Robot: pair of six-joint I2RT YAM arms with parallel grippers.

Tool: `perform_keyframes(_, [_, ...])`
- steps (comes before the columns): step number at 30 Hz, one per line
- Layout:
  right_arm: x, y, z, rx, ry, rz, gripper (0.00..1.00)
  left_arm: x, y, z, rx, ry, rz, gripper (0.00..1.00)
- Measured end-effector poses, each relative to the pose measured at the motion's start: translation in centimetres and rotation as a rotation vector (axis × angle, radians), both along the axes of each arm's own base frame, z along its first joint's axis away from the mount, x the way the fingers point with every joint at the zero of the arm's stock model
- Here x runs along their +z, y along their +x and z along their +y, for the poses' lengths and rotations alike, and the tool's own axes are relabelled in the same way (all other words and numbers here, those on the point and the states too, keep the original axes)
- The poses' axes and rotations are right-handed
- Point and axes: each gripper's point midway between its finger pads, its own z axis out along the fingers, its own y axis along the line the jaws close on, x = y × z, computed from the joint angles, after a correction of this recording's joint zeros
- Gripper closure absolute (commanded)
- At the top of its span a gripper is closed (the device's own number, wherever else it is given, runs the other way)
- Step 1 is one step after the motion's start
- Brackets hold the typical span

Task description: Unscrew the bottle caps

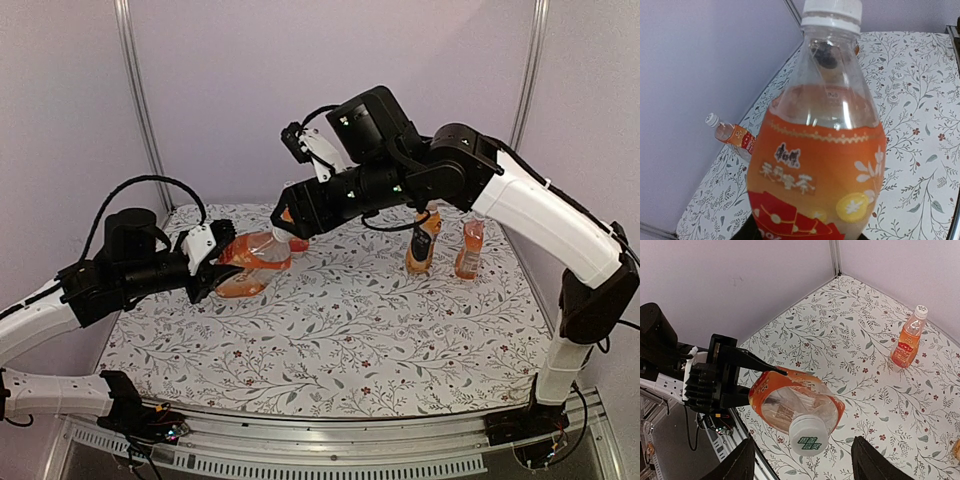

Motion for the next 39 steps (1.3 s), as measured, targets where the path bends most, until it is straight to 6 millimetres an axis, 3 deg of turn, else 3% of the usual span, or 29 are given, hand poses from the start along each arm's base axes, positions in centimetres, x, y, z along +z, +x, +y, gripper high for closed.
perform_keyframes(5, [-1.1,0.3,0.1,-0.027,-0.001,0.088,0.41,0.0,0.0,0.0,-0.001,-0.001,-0.003,0.89])
perform_keyframes(14, [-3.7,0.5,0.6,-0.022,-0.048,0.176,0.63,-0.2,0.1,-0.2,-0.004,0.004,0.003,0.89])
perform_keyframes(21, [-3.7,0.2,1.0,0.001,-0.039,0.203,1.00,-0.2,0.1,-0.2,-0.004,0.005,0.003,0.89])
perform_keyframes(29, [-4.1,-0.8,1.1,0.112,-0.078,0.171,1.00,-0.7,-0.6,-0.6,-0.046,0.006,0.031,0.92])
perform_keyframes(32, [-5.4,-3.0,0.7,0.272,-0.178,0.050,1.00,-1.8,-2.1,-1.0,-0.121,0.018,0.097,0.92])
perform_keyframes(36, [-7.1,-8.4,-0.5,0.587,-0.328,-0.193,1.00,-3.6,-6.4,-2.0,-0.314,0.029,0.251,0.89])
perform_keyframes(39, [-7.0,-11.8,-0.8,0.807,-0.366,-0.403,1.00,-3.9,-9.6,-2.4,-0.456,0.021,0.343,0.89])
